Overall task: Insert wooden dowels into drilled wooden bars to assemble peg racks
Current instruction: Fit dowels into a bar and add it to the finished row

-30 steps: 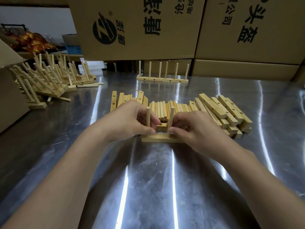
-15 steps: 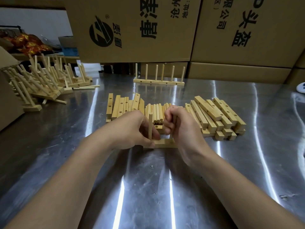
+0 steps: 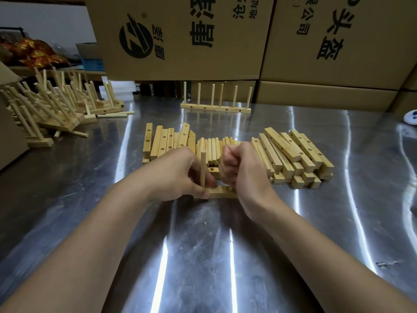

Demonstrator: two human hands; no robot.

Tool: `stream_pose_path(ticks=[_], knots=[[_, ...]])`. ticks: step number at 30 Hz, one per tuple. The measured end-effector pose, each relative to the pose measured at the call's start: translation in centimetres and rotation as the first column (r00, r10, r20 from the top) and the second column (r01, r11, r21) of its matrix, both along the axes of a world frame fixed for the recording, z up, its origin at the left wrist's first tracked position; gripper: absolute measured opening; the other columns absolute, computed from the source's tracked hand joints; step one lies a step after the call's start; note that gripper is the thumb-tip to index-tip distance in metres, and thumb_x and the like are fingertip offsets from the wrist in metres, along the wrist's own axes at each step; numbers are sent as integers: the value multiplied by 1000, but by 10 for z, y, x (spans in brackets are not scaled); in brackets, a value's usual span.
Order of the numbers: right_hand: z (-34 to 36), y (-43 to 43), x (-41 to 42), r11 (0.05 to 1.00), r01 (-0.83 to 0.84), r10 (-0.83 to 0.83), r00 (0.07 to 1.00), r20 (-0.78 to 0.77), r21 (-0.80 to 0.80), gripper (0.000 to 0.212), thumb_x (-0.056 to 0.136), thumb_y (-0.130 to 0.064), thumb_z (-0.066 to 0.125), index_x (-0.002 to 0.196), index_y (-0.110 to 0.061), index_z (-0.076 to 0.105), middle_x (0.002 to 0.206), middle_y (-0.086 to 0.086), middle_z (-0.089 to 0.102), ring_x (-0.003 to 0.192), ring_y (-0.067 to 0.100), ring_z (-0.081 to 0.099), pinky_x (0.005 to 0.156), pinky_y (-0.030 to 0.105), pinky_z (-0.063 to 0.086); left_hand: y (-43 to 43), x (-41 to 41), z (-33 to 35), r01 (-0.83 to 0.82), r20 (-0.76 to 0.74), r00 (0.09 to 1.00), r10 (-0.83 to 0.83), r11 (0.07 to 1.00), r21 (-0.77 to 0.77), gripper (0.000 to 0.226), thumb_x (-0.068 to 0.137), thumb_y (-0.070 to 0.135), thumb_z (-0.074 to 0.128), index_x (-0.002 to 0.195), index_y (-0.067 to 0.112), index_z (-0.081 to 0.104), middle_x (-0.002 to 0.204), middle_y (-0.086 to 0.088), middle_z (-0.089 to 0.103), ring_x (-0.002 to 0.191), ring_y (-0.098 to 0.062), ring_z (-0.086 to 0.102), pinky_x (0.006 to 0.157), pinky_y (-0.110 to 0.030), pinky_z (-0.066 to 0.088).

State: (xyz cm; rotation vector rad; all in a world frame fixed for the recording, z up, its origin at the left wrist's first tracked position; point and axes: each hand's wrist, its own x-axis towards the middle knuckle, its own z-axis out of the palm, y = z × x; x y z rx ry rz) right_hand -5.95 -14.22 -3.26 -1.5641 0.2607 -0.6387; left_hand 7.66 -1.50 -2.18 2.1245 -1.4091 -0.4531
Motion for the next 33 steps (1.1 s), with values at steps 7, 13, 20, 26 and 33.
stream_pose_path(ticks=[7,13,20,26,33], knots=[[-2,1,-1,999,-44,43,998,39,11,31,90,-32,30,60,-26,31,57,-3,25,56,17,20,48,27,22,-1,1,-1,-2,12,1000,3,1000,-21,20,77,28,96,92,35,85,87,24,76,84,3,70,76,-21,54],[-3,0,-1,999,-43,43,999,26,-15,34,90,-33,30,56,-29,30,56,-5,24,56,17,20,51,31,21,-1,3,-2,6,14,1000,-6,1000,-19,19,78,27,95,92,34,85,87,26,75,83,5,70,69,-9,49],[1,4,-3,1000,-27,27,1000,-9,-3,37,89,-35,29,52,-34,33,56,-7,27,54,14,23,53,31,23,3,-2,0,-9,-17,1000,8,1000,-19,18,80,24,94,92,33,85,86,32,73,84,11,66,67,-2,45],[6,4,-11,998,-28,23,994,-107,-52,35,90,-40,29,61,-24,40,59,-2,36,59,17,35,59,36,32,3,-9,5,-13,-25,1000,13,1000,2,18,81,20,92,93,31,85,88,35,73,86,15,65,66,-2,45],[29,-42,-33,946,264,-272,962,-16,-189,37,107,-28,45,88,-12,72,93,7,75,98,27,70,89,42,54,8,1,5,-51,-14,999,51,999,12,25,80,23,94,81,45,82,91,30,75,92,14,62,79,-15,45]])
